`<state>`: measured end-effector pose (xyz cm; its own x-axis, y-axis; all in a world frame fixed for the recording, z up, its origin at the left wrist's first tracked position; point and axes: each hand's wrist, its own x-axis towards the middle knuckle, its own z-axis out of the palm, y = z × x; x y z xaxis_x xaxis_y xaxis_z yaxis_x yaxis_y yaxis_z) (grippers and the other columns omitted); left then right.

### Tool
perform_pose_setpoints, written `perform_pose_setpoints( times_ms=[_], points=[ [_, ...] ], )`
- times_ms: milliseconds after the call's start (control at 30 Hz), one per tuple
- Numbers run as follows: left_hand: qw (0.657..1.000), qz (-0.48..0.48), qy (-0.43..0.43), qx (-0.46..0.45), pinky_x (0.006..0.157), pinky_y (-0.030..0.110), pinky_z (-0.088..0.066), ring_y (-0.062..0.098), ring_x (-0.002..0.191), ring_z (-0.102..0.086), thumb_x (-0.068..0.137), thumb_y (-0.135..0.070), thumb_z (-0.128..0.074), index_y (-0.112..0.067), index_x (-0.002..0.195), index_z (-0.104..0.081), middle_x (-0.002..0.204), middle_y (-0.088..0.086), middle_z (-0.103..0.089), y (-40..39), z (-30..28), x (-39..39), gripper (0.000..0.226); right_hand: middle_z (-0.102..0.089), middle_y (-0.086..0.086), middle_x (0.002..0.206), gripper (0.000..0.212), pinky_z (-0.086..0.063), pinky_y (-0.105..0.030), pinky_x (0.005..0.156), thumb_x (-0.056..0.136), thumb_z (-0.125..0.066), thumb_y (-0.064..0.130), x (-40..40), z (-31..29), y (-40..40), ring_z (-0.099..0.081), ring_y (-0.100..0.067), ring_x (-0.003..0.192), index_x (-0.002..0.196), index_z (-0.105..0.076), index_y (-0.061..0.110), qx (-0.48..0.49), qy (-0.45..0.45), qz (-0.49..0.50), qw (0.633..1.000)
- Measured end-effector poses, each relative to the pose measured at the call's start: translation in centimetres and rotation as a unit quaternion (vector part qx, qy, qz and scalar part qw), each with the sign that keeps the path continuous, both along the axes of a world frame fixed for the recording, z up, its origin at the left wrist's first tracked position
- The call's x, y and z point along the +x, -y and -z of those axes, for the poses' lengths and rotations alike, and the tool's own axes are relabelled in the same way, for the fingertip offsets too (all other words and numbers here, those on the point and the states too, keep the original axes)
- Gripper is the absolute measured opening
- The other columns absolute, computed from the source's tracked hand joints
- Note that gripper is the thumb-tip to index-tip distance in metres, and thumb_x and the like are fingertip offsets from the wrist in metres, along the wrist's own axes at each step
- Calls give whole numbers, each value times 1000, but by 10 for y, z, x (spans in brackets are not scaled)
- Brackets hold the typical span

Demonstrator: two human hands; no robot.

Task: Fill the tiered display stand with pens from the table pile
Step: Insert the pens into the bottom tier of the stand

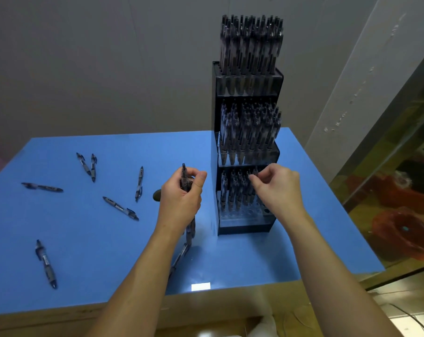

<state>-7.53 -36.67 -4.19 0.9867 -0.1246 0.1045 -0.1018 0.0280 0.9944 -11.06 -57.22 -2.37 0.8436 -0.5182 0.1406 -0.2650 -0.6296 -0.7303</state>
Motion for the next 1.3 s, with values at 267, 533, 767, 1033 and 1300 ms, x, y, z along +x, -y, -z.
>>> perform_pose_setpoints(
  times_ms=[267,533,767,1033,1300],
  points=[
    [1000,-10,-6,-12,48,35,-34,18,48,-34,101,-25,-64,-13,91,-58,57,-1,-39,-1,-3,1,16,-61,0,70,23,-48,-28,69,94,-72,25,1,17,-9,-60,-19,71,78,-64,11,-24,-56,0,998],
    [998,-8,-9,-65,49,36,-34,20,48,-31,101,-23,-64,-14,93,-57,56,2,-36,-1,-25,4,14,-52,-7,62,45,-39,-29,51,91,-77,33,-13,-3,-11,-49,-23,56,68,-56,1,-137,-196,-45,970],
    [988,1,3,-154,42,27,-34,16,41,-30,104,-18,-60,-10,90,-53,49,-5,-33,9,-60,8,18,-73,14,91,38,-51,-15,73,69,-94,39,-23,-19,-45,-66,3,82,100,-75,28,38,-121,-266,955],
    [977,10,17,-214,42,26,-34,14,41,-32,103,-21,-61,-11,91,-51,52,-3,-34,9,-86,11,19,-71,10,73,17,-53,-19,68,79,-87,12,-24,-3,-75,-65,-6,66,92,-76,13,167,36,-263,949],
    [975,-21,71,-209,43,28,-34,16,41,-32,104,-21,-61,-13,87,-51,52,-4,-33,-3,-101,26,21,-69,-4,85,50,-62,-41,76,90,-73,0,-28,4,-63,-74,-16,76,104,-69,48,141,-15,-269,953]
  ],
)
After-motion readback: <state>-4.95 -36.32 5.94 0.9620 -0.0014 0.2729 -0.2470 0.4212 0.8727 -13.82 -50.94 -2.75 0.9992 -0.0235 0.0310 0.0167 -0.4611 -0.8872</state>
